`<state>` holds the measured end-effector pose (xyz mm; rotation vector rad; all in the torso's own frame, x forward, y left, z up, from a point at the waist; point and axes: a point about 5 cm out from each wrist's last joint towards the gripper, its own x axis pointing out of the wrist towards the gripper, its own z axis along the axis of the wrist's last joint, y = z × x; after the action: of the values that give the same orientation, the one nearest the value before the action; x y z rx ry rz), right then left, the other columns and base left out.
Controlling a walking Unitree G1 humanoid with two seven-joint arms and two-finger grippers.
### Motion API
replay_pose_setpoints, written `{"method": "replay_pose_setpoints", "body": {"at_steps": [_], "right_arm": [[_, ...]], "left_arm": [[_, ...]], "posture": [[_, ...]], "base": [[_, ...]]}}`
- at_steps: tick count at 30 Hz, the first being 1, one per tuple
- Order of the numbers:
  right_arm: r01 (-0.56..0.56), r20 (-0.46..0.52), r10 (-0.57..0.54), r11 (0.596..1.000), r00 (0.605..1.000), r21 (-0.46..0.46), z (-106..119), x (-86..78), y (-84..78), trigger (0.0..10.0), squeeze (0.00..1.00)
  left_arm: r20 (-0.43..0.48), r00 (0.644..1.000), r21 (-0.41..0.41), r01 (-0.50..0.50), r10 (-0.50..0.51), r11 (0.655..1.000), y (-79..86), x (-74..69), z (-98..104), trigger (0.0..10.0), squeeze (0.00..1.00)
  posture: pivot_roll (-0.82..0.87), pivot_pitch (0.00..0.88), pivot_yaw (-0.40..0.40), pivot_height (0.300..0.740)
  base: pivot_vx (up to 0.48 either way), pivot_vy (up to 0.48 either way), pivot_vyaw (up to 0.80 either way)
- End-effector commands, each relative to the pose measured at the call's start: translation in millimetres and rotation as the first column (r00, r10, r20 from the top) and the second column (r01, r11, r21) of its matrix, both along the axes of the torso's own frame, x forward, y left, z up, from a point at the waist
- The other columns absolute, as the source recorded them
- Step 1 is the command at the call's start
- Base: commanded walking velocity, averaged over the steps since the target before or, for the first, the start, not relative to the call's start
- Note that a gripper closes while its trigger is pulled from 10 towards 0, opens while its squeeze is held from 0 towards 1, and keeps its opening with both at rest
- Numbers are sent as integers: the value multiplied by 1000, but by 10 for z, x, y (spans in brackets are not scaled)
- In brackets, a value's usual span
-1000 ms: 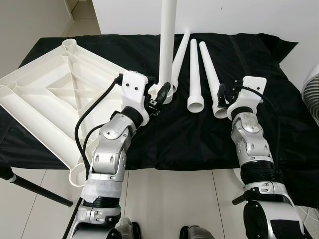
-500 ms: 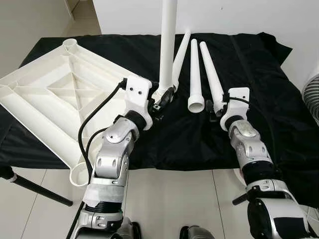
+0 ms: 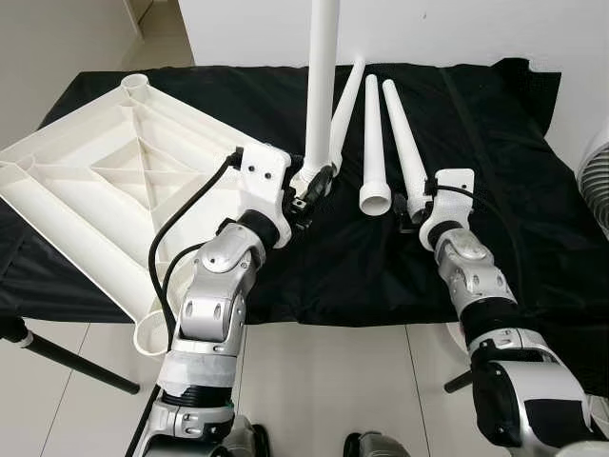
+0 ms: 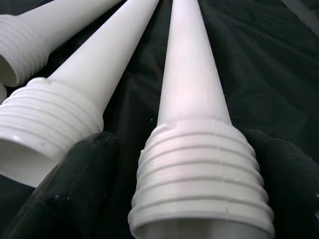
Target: Building children table
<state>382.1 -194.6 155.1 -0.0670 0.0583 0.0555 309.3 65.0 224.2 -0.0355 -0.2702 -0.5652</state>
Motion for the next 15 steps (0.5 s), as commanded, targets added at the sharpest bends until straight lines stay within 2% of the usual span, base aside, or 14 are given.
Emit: {"method": "replay_pose_setpoints", "body": {"at_steps": [1,13,14,15], "right_arm": [[-27,-12,26,1000,1000,-10,-29,12,26,10000,0],[-23,-38,23,1000,999,7,-71,52,40,10000,0],[-20,-48,21,999,999,25,-76,60,40,4039,0],[-20,-48,21,999,999,25,-76,60,40,4039,0]], "left_arm": [[1,993,2,-116,116,993,52,15,17,10000,0],[13,990,-6,-143,143,990,83,22,56,10000,0],[22,989,-4,-147,147,989,88,28,68,10000,0],[22,989,-4,-147,147,989,88,28,68,10000,0]], "posture": [[-71,83,63,740],[-52,71,44,740],[-49,68,45,740],[-49,68,45,740]], "base": [[0,0,0],[0,0,0],[0,0,0],[0,0,0]]}}
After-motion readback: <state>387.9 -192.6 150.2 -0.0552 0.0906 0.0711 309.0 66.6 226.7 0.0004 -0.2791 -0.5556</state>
